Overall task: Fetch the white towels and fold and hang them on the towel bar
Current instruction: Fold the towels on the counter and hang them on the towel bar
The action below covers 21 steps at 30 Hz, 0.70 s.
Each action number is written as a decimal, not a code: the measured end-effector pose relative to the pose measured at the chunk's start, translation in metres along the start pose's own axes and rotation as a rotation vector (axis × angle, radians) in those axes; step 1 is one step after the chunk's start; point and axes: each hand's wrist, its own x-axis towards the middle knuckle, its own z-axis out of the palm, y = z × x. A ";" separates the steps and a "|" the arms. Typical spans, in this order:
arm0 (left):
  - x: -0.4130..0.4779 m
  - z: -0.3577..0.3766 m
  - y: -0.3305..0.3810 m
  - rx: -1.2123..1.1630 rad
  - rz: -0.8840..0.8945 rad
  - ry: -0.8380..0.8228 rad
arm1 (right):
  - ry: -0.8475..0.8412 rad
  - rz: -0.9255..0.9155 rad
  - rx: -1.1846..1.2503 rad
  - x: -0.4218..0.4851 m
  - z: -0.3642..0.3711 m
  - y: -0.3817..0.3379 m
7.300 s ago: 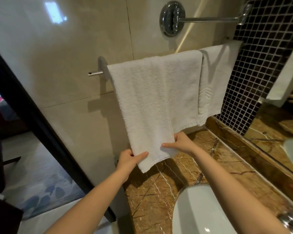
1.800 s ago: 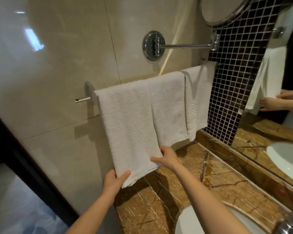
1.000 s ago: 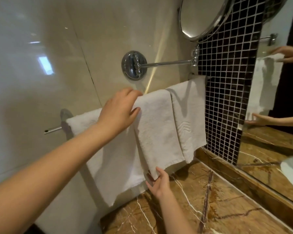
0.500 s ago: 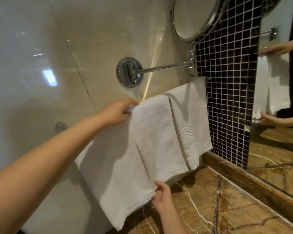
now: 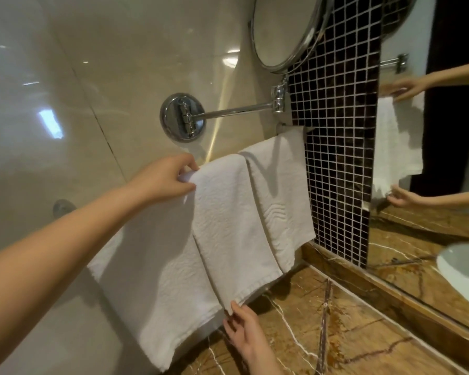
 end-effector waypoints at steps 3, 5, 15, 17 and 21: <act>0.016 0.002 0.012 -0.058 0.017 0.015 | 0.033 0.005 0.061 0.002 -0.006 -0.025; 0.032 0.007 0.022 -0.076 0.040 0.037 | 0.068 -0.044 0.107 0.008 -0.012 -0.047; 0.087 0.031 0.071 0.083 0.213 0.044 | -0.045 -0.241 0.229 0.045 -0.002 -0.124; 0.090 0.036 0.073 0.092 0.217 0.039 | -0.071 -0.261 0.239 0.050 -0.001 -0.124; 0.092 0.038 0.075 0.084 0.218 0.065 | -0.140 -0.172 0.245 0.057 -0.004 -0.119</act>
